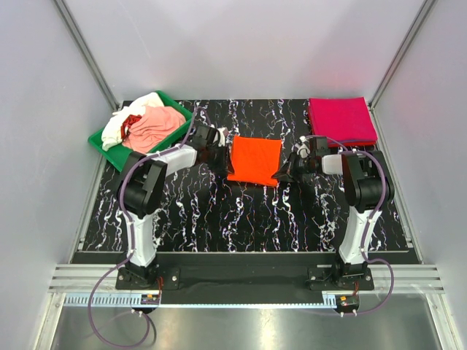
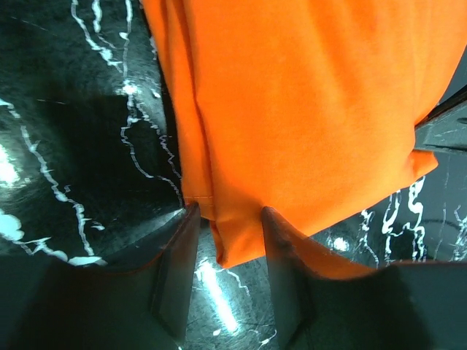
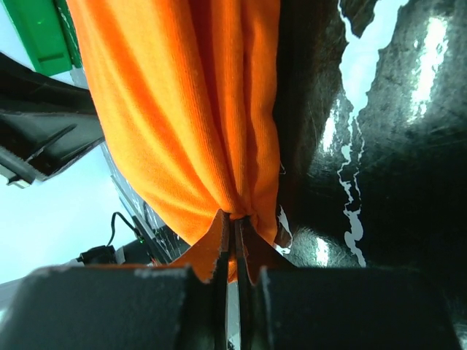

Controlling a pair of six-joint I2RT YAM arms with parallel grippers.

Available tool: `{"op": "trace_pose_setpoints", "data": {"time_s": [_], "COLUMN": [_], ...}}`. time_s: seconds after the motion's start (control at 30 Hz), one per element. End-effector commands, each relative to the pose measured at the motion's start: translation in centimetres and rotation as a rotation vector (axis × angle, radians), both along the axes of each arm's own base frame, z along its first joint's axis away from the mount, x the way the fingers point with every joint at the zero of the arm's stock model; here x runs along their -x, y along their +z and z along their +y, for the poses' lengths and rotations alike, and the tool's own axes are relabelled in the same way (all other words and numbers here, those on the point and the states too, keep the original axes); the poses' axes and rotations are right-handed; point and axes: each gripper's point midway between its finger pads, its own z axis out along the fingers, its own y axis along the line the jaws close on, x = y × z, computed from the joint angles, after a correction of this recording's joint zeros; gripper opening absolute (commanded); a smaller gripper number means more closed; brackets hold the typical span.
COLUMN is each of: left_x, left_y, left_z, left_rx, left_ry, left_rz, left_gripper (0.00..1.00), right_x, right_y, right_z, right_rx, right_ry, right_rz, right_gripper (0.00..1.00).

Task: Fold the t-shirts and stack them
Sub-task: Fold the tshirt

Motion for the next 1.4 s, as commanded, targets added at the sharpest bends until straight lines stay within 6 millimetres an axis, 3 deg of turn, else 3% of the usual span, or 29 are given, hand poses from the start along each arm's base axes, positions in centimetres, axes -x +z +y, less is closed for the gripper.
{"op": "trace_pose_setpoints", "data": {"time_s": [0.0,0.07,0.23,0.37,0.4,0.43,0.47,0.5,0.53,0.6,0.73,0.9,0.97,1.0,1.07,1.1,1.17,1.2,1.3,1.33,1.37], "left_x": [-0.5,-0.4,-0.8,-0.8,-0.8,-0.6,-0.6,-0.6,-0.5,-0.5,-0.6,1.0,2.0,2.5,4.1,4.5,5.8,6.0,6.2,6.1,6.2], "left_y": [-0.2,-0.8,-0.6,0.3,0.6,1.0,1.8,2.4,2.9,4.5,6.9,12.8,15.7,16.6,18.9,19.4,20.8,21.0,20.7,20.3,19.6], "left_z": [-0.9,-0.1,1.4,0.9,0.8,0.5,0.3,0.2,0.0,0.0,1.0,0.2,0.0,0.0,-0.3,-0.2,-0.1,0.2,1.4,1.6,1.8], "left_rx": [0.018,-0.018,-0.084,-0.065,-0.06,-0.046,-0.034,-0.021,-0.009,-0.003,-0.064,0.036,0.072,0.09,0.149,0.163,0.196,0.198,0.183,0.173,0.165], "left_ry": [-0.035,0.006,0.076,0.068,0.068,0.062,0.06,0.065,0.063,0.069,0.065,0.0,-0.054,-0.072,-0.128,-0.136,-0.172,-0.176,-0.161,-0.156,-0.163], "left_rz": [-0.041,-0.031,-0.062,-0.063,-0.061,-0.057,-0.066,-0.065,-0.07,-0.084,-0.104,-0.154,-0.192,-0.199,-0.218,-0.222,-0.246,-0.252,-0.261,-0.26,-0.249], "left_gripper": [0.2,0.0,0.0,0.0,0.08,0.3,0.35,0.37,0.38,0.4,0.4,0.41,0.42,0.42,0.42,0.43,0.43,0.43,0.44,0.44,0.44], "right_x": [-0.3,-0.2,-0.1,-0.2,-0.3,-0.3,-0.6,-0.8,-1.0,-1.4,-1.9,-2.6,-3.1,-3.7,-3.9,-4.3,-4.2,-4.6,-5.3,-5.5,-5.5], "right_y": [-1.1,-1.7,-2.1,-1.0,-0.6,-0.2,0.9,1.3,1.7,3.1,4.5,7.4,9.0,11.1,12.6,14.9,15.3,16.7,15.1,12.7,11.7], "right_z": [-0.5,-0.9,-1.9,-1.4,-1.5,-1.3,-1.3,-1.5,-1.6,-2.1,-3.8,-4.5,-4.0,-2.8,-0.6,1.0,3.4,4.4,6.5,7.0,7.4], "right_rx": [0.059,0.074,0.081,0.049,0.041,0.034,0.029,0.04,0.051,0.075,0.191,0.248,0.216,0.146,0.06,-0.034,-0.114,-0.17,-0.229,-0.245,-0.263], "right_ry": [-0.045,-0.065,-0.102,-0.092,-0.094,-0.094,-0.096,-0.107,-0.113,-0.121,-0.147,-0.157,-0.145,-0.103,-0.031,0.031,0.108,0.153,0.221,0.237,0.252], "right_rz": [-0.037,-0.029,-0.029,-0.047,-0.053,-0.056,-0.081,-0.086,-0.091,-0.083,-0.072,-0.059,-0.091,-0.139,-0.171,-0.219,-0.221,-0.263,-0.241,-0.198,-0.188], "right_gripper": [0.0,0.0,0.0,0.02,0.07,0.19,0.23,0.27,0.39,0.44,0.48,0.5,0.45,0.23,0.04,0.0,0.0,0.0,0.0,0.0,0.0]}}
